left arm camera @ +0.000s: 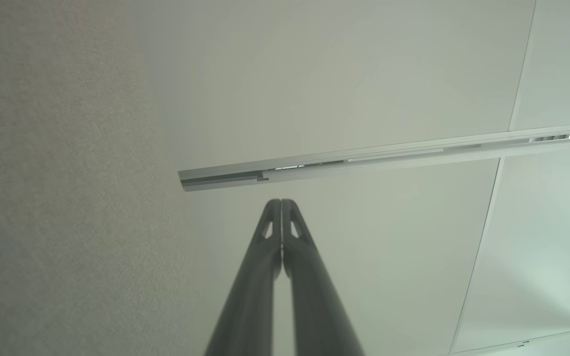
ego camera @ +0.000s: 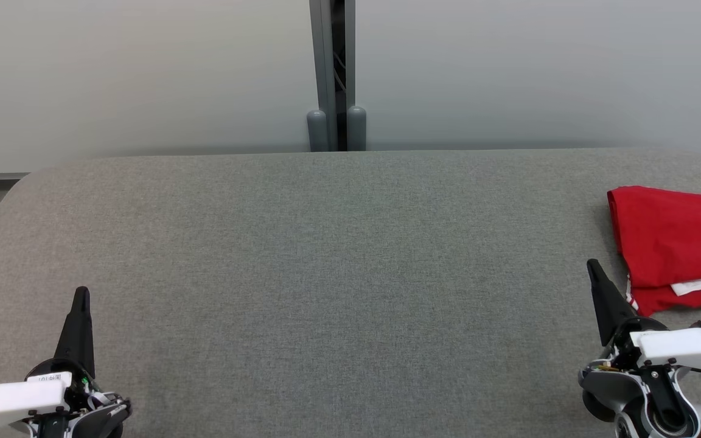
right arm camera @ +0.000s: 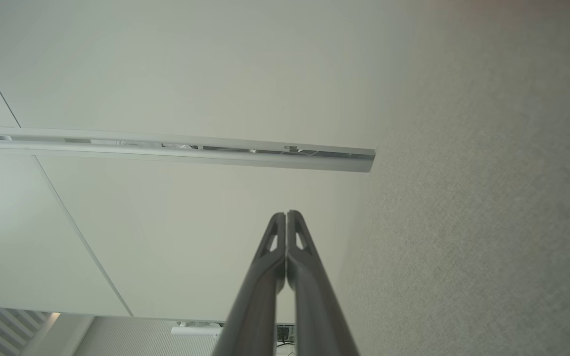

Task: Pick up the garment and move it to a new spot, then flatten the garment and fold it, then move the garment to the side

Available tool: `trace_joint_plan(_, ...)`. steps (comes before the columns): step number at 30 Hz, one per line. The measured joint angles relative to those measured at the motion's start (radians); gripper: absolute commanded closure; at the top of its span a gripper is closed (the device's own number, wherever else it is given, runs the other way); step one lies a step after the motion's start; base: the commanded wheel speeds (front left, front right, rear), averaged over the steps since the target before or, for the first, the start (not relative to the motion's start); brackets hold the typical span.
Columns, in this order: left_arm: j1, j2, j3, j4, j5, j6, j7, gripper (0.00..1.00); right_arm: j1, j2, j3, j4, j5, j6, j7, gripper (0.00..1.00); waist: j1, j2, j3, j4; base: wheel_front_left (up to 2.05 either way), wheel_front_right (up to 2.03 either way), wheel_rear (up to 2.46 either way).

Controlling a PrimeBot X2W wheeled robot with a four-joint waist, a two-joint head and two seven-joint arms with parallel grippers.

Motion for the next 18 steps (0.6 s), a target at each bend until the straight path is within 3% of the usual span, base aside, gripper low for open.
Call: trace_joint_plan(18, -0.006, -0.006, 0.013, 0.005, -0.031, -0.009, 0.013, 1.0, -0.003, 0.0, -0.002, -0.001, 0.043, 0.0, 0.007, 1.0, 0.0, 0.0, -0.001, 0.004, 0.0, 0.0, 0.0)
